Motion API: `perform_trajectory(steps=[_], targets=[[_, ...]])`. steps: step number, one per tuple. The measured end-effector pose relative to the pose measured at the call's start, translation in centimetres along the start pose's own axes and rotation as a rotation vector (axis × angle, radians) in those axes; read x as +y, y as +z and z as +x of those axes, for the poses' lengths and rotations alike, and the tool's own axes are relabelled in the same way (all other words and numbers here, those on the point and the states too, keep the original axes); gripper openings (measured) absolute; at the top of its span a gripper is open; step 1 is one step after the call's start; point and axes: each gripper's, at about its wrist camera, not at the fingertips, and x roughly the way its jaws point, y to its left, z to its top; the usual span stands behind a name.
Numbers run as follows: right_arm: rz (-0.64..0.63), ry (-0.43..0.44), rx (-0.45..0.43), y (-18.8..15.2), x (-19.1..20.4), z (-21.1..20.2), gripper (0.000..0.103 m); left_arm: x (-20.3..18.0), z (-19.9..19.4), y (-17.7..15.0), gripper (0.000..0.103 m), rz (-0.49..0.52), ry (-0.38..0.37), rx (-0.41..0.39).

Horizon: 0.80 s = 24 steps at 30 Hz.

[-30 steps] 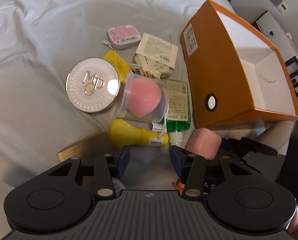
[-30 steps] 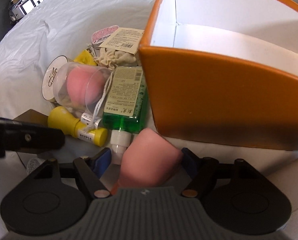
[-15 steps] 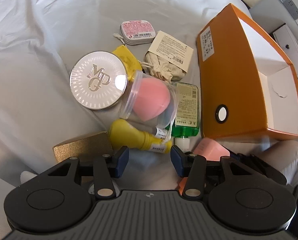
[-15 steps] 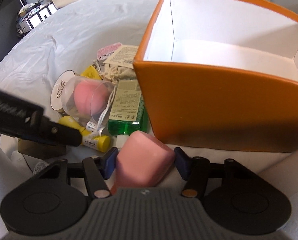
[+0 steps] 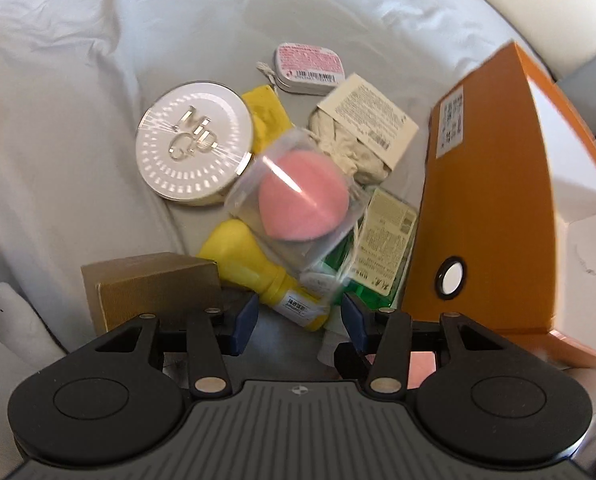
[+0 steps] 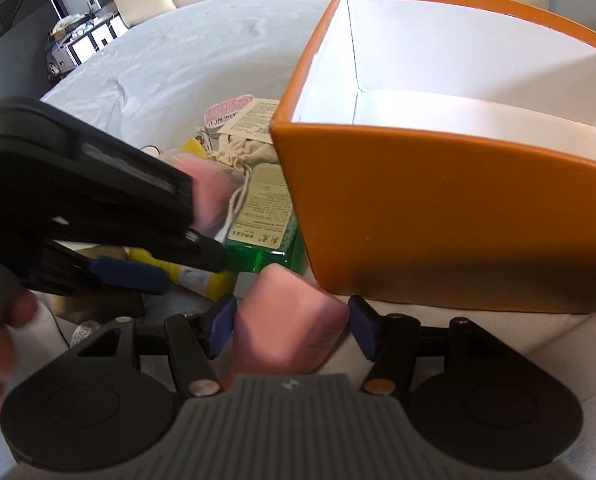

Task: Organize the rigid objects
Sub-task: 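Grasp the yellow squeeze bottle with the left tool while the right tool holds the pink block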

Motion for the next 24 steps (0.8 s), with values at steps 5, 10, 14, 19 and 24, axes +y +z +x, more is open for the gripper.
perform_trajectory(steps=[5, 10, 14, 19, 24], targets=[[0.018, 0.027, -0.019, -0.6, -1.0, -1.3, 0.061, -0.6, 0.0, -1.0, 0.033, 0.059, 0.025, -0.019], [0.004, 0.039, -0.006, -0.8, -1.4, -1.9, 0.061, 0.4, -0.4, -1.5, 0.002, 0.139, 0.018, 0.094], [-0.012, 0.033, 0.000, -0.1, -0.7, -1.7, 0.061, 0.9, -1.9, -1.3, 0.001, 0.219, 0.046, 0.103], [-0.008, 0.033, 0.006, -0.1, -0.6, -1.6, 0.061, 3.0, -2.5, -0.1, 0.037, -0.013, -0.049, 0.073], [-0.020, 0.025, 0.000, -0.7, -0.5, -1.3, 0.061, 2.4, -1.3, -0.7, 0.040, -0.164, -0.029, 0.025]])
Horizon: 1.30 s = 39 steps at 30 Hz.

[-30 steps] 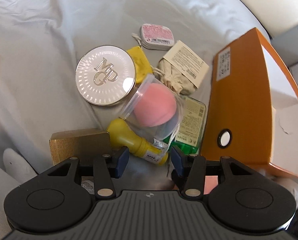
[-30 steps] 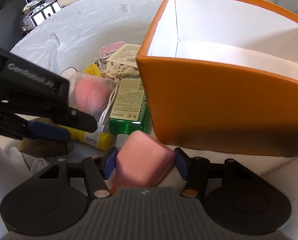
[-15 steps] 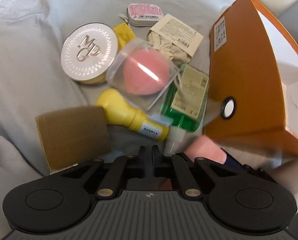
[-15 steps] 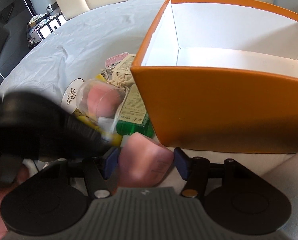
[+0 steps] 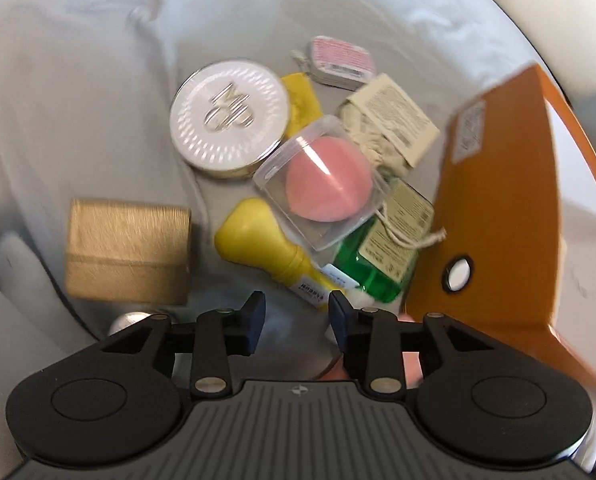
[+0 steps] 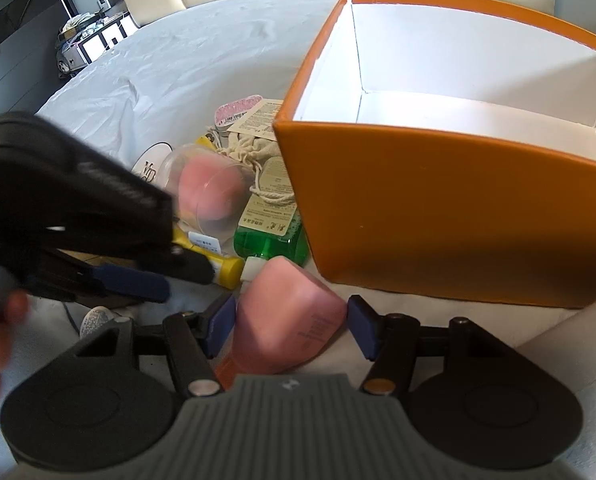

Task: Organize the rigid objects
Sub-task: 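Grasp the yellow squeeze bottle with the left tool while the right tool holds the pink block, then carry the yellow bottle and pink block over the orange box with both tools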

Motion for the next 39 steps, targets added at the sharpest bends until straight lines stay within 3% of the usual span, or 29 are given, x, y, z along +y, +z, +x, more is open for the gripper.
perform_trajectory(steps=[4, 7, 11, 16, 23, 27, 32, 39], targets=[[-0.004, 0.003, -0.010, -0.2, -0.1, -0.1, 0.062, 1.3, 0.1, -0.4, 0.045, -0.158, -0.060, -0.052], [-0.009, -0.003, -0.014, -0.3, 0.1, 0.0, 0.062, 1.8, -0.3, -0.2, 0.049, -0.181, -0.086, -0.072], [-0.015, -0.021, -0.011, -0.1, 0.4, 0.4, 0.063, 1.0, 0.0, 0.5, 0.052, -0.127, -0.027, -0.081], [-0.009, -0.015, -0.001, 0.0, 0.1, 0.6, 0.063, 0.9, 1.8, 1.5, 0.040, -0.078, -0.021, -0.044], [-0.008, -0.006, 0.004, 0.2, -0.1, 0.3, 0.062, 0.2, 0.3, 1.0, 0.034, 0.100, 0.002, 0.019], [-0.015, -0.002, -0.019, 0.1, 0.1, -0.3, 0.061, 0.2, -1.8, 0.1, 0.033, 0.184, -0.025, -0.012], [0.013, 0.029, -0.053, 0.2, -0.2, -1.8, 0.061, 0.3, -4.9, -1.3, 0.024, 0.267, -0.108, -0.091], [0.064, 0.101, -0.116, 0.7, -0.8, -5.3, 0.061, 0.4, -7.7, -2.4, 0.024, 0.293, -0.183, -0.139]])
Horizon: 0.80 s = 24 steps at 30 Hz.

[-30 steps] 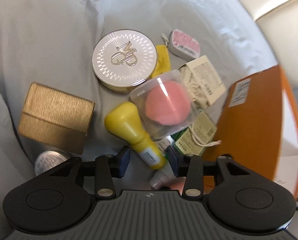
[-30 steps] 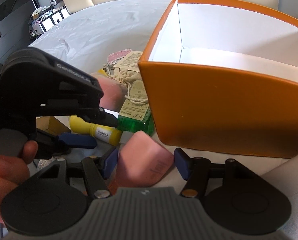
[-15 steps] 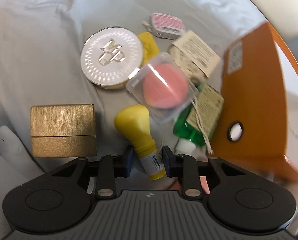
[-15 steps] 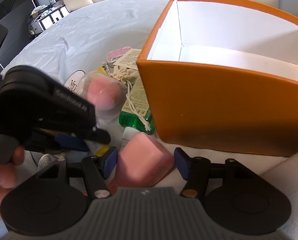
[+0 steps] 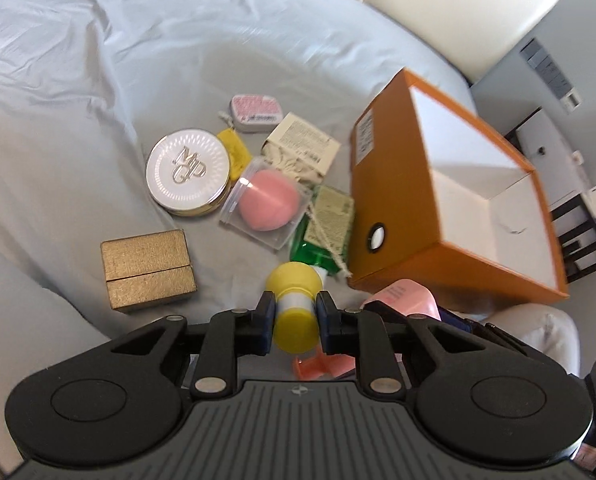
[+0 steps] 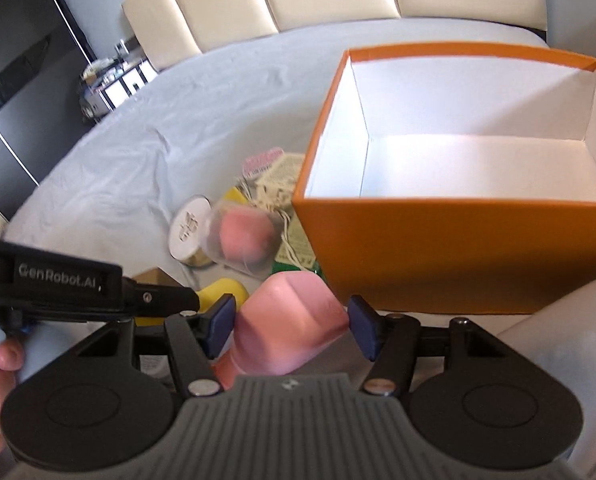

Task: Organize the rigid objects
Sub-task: 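Carry the yellow bottle and pink block over the orange box with both tools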

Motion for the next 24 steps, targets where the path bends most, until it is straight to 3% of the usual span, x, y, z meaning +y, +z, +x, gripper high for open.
perform_trajectory(steps=[6, 11, 14, 17, 21, 24], targets=[[-0.020, 0.037, -0.078, 1.0, 0.4, -4.1, 0.061, -1.5, -3.8, 1.0, 0.024, 0.022, -0.081, -0.104], [-0.077, 0.053, -0.182, 3.2, 0.5, -8.3, 0.061, -5.0, -6.3, 2.7, 0.024, 0.129, -0.161, -0.212], [-0.104, 0.009, -0.246, 5.4, -0.5, -10.4, 0.061, -8.0, -6.4, 3.6, 0.024, 0.226, -0.184, -0.266], [-0.127, -0.119, -0.272, 7.8, -2.4, -11.2, 0.061, -10.9, -5.4, 4.1, 0.024, 0.330, -0.194, -0.306], [-0.107, -0.228, -0.220, 10.3, -6.4, -9.6, 0.061, -14.4, -2.0, 3.9, 0.024, 0.480, -0.144, -0.296], [-0.102, -0.240, -0.130, 11.1, -8.8, -7.0, 0.061, -15.9, 1.8, 3.5, 0.024, 0.545, -0.084, -0.192]])
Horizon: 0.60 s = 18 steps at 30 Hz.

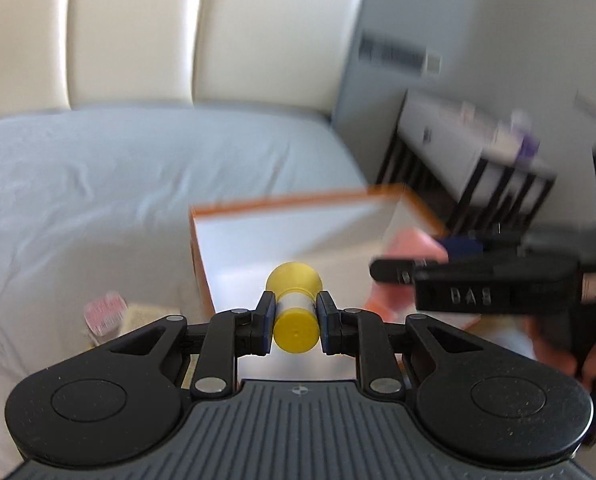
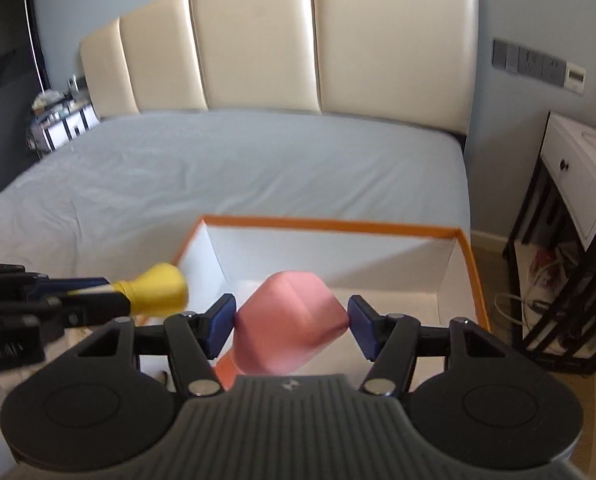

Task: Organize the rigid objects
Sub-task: 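Carry the yellow bottle and pink block over the orange box with both tools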

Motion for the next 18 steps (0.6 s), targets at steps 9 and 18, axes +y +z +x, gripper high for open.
perform_trajectory(steps=[9, 18], targets=[[0.039, 0.135, 0.324, -1.4, -0.3, 9.3, 0.061, -0.2, 5.5, -0.6, 0.024, 0.087, 0.056, 0.276], [0.101, 0.212, 0.473, -2.0, 0.2, 13.7, 0.061, 0.1, 7.1, -0.4, 0.024, 0.086, 0.079, 0.393]])
